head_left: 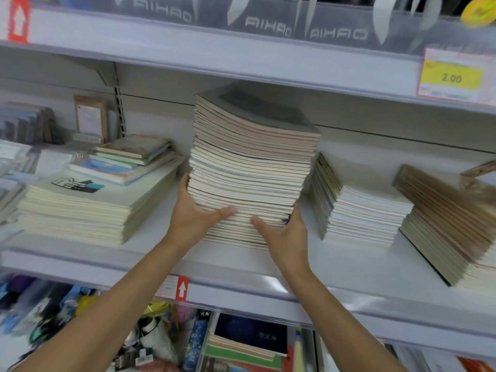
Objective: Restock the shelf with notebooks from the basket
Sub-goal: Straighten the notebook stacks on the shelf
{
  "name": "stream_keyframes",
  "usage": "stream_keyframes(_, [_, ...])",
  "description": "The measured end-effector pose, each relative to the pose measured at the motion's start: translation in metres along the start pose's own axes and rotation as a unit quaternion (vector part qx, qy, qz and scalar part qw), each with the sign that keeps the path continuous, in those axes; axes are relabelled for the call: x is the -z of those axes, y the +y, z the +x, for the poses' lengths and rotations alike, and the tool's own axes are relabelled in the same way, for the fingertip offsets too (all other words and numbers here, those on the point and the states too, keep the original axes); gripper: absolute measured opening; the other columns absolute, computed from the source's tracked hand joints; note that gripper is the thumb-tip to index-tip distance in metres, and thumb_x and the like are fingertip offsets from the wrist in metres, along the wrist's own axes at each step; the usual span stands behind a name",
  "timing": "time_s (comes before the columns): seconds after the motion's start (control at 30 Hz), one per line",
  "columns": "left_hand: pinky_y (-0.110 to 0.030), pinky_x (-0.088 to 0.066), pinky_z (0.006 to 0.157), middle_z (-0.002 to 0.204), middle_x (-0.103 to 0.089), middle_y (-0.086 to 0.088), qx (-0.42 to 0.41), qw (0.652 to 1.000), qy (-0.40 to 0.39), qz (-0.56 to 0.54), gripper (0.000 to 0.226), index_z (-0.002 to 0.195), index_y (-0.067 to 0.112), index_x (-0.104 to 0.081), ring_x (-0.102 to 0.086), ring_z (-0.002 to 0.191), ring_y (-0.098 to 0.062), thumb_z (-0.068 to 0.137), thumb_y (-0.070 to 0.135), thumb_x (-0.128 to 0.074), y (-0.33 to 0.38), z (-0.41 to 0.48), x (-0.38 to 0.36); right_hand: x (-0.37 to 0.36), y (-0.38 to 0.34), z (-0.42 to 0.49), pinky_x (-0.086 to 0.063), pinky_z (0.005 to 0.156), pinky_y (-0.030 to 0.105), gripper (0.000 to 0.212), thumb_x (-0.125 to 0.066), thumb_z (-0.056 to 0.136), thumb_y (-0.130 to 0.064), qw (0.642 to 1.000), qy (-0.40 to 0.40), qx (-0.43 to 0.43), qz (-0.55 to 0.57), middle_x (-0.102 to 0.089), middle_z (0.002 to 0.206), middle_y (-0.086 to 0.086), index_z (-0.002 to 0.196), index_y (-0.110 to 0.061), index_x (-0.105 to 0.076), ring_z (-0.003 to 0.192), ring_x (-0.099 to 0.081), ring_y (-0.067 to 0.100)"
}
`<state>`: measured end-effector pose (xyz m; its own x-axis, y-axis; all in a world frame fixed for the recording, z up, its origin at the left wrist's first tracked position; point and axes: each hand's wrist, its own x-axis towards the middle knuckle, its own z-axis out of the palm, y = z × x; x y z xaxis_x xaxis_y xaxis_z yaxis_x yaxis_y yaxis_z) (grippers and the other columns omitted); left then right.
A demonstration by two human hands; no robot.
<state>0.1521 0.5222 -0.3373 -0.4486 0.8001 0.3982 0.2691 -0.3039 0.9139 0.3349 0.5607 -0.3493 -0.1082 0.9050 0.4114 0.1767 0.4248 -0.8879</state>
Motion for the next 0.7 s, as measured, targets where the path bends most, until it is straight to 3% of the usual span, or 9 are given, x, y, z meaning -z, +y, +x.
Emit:
stream_keyframes(0.07, [-0.017,-0.043,0.099,0.126,-0.057,0.013,0.011,1.000,0.018,0.011,0.113,0.144,0.020,-0.028,-0.054,0.115,0.003,0.052,0.031,-0.093,-0.003,0.000,-0.002,-0.002,0.001,0.000,-0.041,0.078,-0.002,0.083,-0.086,0.070,-0.027,1.000,-0.008,-0.007,0.002,-0.058,0.105,-0.029,0.139,-0.023,-0.040,0.091,-0.053,-0.025])
stream_keyframes(0.17, [-0.036,-0.043,0.105,0.124,-0.057,0.013,0.019,0.998,0.032,0.056,0.111,0.140,0.024,-0.030,-0.055,0.116,-0.007,0.050,0.043,-0.092,-0.006,-0.001,-0.005,-0.003,0.002,0.000,-0.042,0.082,-0.001,0.092,-0.086,0.069,-0.025,0.999,-0.029,-0.022,0.015,-0.056,0.110,-0.029,0.144,-0.024,-0.032,0.094,-0.052,-0.025])
stream_keyframes(0.23, [-0.030,-0.044,0.102,0.122,-0.056,0.017,0.019,0.997,0.019,0.068,0.110,0.140,0.024,-0.029,-0.054,0.114,-0.003,0.052,0.044,-0.091,-0.006,-0.001,-0.002,0.006,0.003,0.002,-0.041,0.082,-0.001,0.091,-0.085,0.071,-0.021,0.997,-0.063,-0.028,0.016,-0.056,0.115,-0.026,0.144,-0.023,-0.031,0.100,-0.053,-0.020])
stream_keyframes(0.33, [-0.006,-0.040,0.087,0.118,-0.052,0.028,0.011,0.995,-0.066,0.070,0.100,0.140,0.030,-0.028,-0.051,0.106,0.014,0.060,0.031,-0.089,-0.004,-0.001,0.017,0.033,0.008,0.011,-0.042,0.084,0.002,0.081,-0.082,0.075,-0.017,0.986,-0.167,-0.020,0.005,-0.057,0.128,-0.018,0.142,-0.026,-0.037,0.112,-0.054,-0.010])
stream_keyframes(0.4, [-0.014,-0.044,0.089,0.120,-0.057,0.023,0.019,0.992,-0.100,0.080,0.091,0.138,0.029,-0.036,-0.054,0.109,0.009,0.063,0.031,-0.086,-0.005,0.003,0.027,0.044,0.011,0.015,-0.043,0.087,0.004,0.078,-0.082,0.073,-0.030,0.980,-0.195,-0.030,-0.025,-0.058,0.129,-0.018,0.140,-0.029,-0.042,0.115,-0.053,-0.007])
stream_keyframes(0.47, [-0.024,-0.049,0.090,0.110,-0.065,0.017,0.020,0.989,-0.088,0.119,0.071,0.124,0.027,-0.052,-0.061,0.103,-0.001,0.062,0.036,-0.085,-0.007,0.006,0.030,0.044,0.016,0.019,-0.048,0.098,0.021,0.064,-0.082,0.071,-0.037,0.981,-0.184,-0.046,-0.048,-0.065,0.119,-0.017,0.129,-0.028,-0.055,0.112,-0.059,0.000])
stream_keyframes(0.53, [-0.019,-0.050,0.082,0.097,-0.065,0.020,0.008,0.986,-0.068,0.153,0.053,0.108,0.027,-0.059,-0.061,0.093,0.003,0.063,0.033,-0.085,-0.006,0.008,0.028,0.041,0.018,0.022,-0.050,0.100,0.033,0.047,-0.084,0.071,-0.029,0.984,-0.165,-0.060,-0.032,-0.072,0.107,-0.013,0.114,-0.024,-0.067,0.104,-0.066,0.006])
stream_keyframes(0.6, [-0.012,-0.046,0.073,0.090,-0.063,0.024,-0.011,0.984,-0.054,0.169,0.049,0.103,0.028,-0.060,-0.059,0.087,0.008,0.062,0.033,-0.086,-0.007,0.010,0.027,0.040,0.018,0.023,-0.053,0.095,0.032,0.038,-0.085,0.069,-0.023,0.985,-0.155,-0.077,0.000,-0.074,0.100,-0.010,0.104,-0.023,-0.071,0.101,-0.069,0.014])
stream_keyframes(0.7, [-0.014,-0.045,0.072,0.089,-0.065,0.020,-0.025,0.982,-0.031,0.184,0.049,0.102,0.027,-0.062,-0.061,0.084,0.003,0.060,0.037,-0.086,-0.014,0.011,0.027,0.040,0.019,0.023,-0.055,0.092,0.036,0.032,-0.087,0.067,-0.022,0.987,-0.137,-0.081,0.012,-0.075,0.096,-0.006,0.096,-0.021,-0.074,0.096,-0.070,0.017])
